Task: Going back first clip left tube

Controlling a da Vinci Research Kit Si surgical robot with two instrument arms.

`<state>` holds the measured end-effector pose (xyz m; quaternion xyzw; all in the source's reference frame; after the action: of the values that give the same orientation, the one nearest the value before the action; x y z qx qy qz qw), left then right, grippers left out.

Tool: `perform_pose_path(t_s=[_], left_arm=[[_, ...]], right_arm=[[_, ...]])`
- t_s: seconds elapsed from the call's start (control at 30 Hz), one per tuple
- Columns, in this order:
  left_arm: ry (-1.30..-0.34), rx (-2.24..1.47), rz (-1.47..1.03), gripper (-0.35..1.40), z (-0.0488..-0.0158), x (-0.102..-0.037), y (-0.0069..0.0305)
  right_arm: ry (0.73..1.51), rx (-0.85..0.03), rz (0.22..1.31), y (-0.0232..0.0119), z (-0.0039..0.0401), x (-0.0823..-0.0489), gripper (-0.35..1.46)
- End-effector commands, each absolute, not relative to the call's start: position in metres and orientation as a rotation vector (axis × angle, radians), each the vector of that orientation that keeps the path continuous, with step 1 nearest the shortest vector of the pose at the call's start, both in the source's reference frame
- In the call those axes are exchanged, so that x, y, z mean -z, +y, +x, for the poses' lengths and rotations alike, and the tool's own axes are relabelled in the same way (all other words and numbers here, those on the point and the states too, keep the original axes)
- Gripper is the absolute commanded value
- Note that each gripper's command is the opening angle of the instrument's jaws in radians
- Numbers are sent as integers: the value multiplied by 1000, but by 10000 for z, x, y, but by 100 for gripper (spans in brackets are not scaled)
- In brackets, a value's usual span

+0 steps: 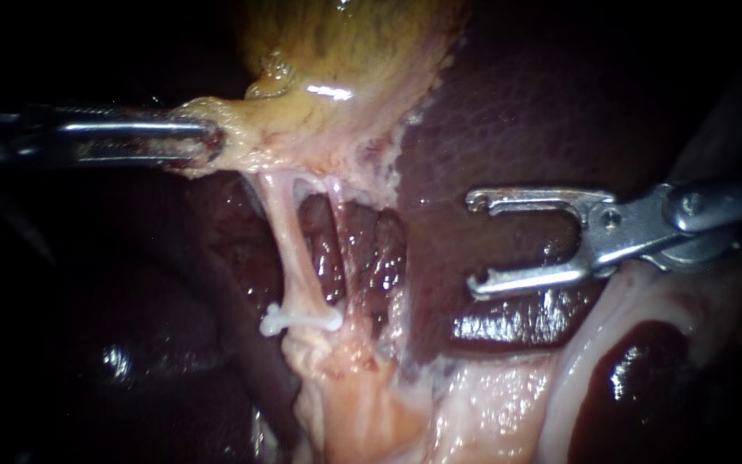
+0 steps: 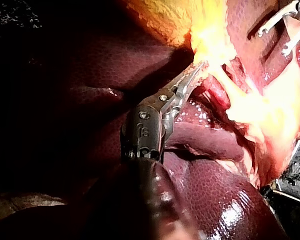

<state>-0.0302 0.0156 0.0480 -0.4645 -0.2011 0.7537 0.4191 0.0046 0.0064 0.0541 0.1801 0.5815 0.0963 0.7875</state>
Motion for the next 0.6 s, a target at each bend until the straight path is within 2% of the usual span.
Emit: perform_pose_path(t_s=[0.03,0.4,0.6], left_arm=[[-503,-1890,-1162,-35,-305,-482,156],[-527,-1895,-1176,-35,-346,-507,152],[-531,-1898,-1181,-35,-355,-517,151]], right_arm=[[1254,-204,391,63,46,-543,50],[1254,-204,392,63,44,-544,50],[1254,-204,391,64,43,-544,50]])
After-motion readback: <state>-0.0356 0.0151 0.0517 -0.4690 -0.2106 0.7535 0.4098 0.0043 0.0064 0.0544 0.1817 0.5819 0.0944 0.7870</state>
